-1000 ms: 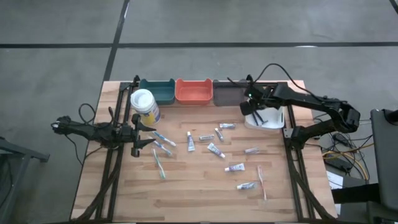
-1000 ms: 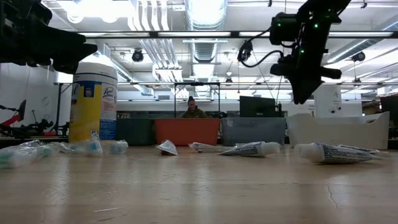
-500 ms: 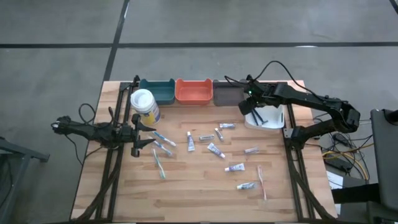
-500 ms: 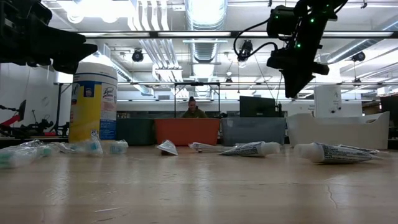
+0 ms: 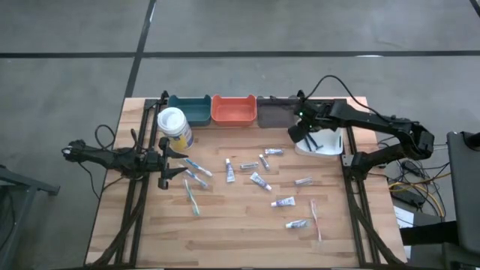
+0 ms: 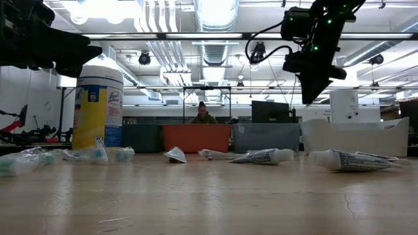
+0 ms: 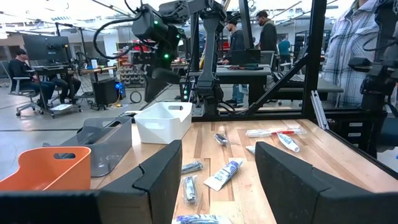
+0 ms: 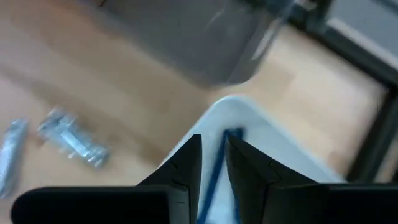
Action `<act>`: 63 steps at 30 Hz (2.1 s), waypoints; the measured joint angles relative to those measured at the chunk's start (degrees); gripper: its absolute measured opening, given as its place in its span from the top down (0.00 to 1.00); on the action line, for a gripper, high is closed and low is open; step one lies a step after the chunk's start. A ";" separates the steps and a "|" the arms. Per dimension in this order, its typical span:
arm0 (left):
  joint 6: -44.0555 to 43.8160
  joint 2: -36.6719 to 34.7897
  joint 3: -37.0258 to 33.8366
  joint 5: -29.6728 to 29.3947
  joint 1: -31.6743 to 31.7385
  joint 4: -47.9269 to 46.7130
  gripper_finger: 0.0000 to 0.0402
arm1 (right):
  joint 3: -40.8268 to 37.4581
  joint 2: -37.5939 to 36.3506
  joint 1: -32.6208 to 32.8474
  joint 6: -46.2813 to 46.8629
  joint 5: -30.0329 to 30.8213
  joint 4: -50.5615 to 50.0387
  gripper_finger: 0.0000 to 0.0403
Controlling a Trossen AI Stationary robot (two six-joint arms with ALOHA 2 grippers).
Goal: Pick & Place Travel size toiletries
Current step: Put the nail cutter into the black bin
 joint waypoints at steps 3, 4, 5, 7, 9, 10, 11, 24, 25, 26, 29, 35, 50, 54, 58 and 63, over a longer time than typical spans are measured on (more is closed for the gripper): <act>0.00 -0.02 0.00 0.00 0.00 0.01 0.48 | -0.71 0.00 2.56 -0.08 -1.80 0.07 0.81; -0.01 0.00 0.00 0.00 0.01 0.00 0.48 | -0.90 0.00 3.46 -0.16 -2.17 0.00 0.80; 0.00 0.00 0.00 0.00 0.00 0.01 0.48 | -1.05 0.00 4.39 -0.10 -2.33 -0.02 0.78; 0.00 -0.01 0.00 0.00 0.00 0.00 0.48 | -1.12 0.00 6.40 -0.04 -2.44 -0.02 0.74; 0.00 0.00 0.00 0.00 0.00 0.00 0.48 | -1.18 0.00 8.37 -0.01 -2.46 -0.02 0.68; 0.00 -0.02 0.00 0.00 0.00 -0.01 0.48 | -1.23 0.00 9.30 0.01 -2.48 -0.10 0.64; 0.00 0.00 0.00 0.00 0.00 0.01 0.48 | -1.30 0.00 10.24 0.30 -2.49 -0.22 0.61; 0.00 0.00 0.00 0.00 0.00 0.00 0.48 | -3.47 0.60 24.08 -0.38 -7.41 -1.19 0.19; -0.01 -0.01 0.00 0.00 0.00 0.00 0.48 | -3.50 0.89 25.76 -1.44 -7.45 -1.36 0.18; 0.00 0.00 0.00 0.00 0.01 -0.01 0.48 | -3.50 1.15 27.35 -2.46 -7.45 -1.36 0.17; 0.00 0.00 0.00 0.00 0.00 0.00 0.48 | -3.50 1.78 32.01 -5.25 -7.44 -1.47 0.14; 0.00 0.00 0.00 0.00 0.00 -0.01 0.48 | -3.53 3.72 39.76 -6.66 -7.40 -4.25 0.13; -0.01 0.02 0.00 0.00 0.01 0.01 0.48 | -8.67 6.45 41.72 -12.66 -6.35 3.73 0.17; -0.01 0.02 0.00 0.00 0.00 -0.01 0.48 | -11.02 6.45 41.69 -13.50 -6.35 6.29 0.19; 0.00 0.02 0.00 0.00 0.01 0.01 0.48 | -12.48 6.45 41.69 -13.28 -6.35 7.04 0.22; 0.00 0.02 0.00 0.00 0.00 0.01 0.48 | -15.79 6.45 41.68 -13.58 -6.33 11.01 0.26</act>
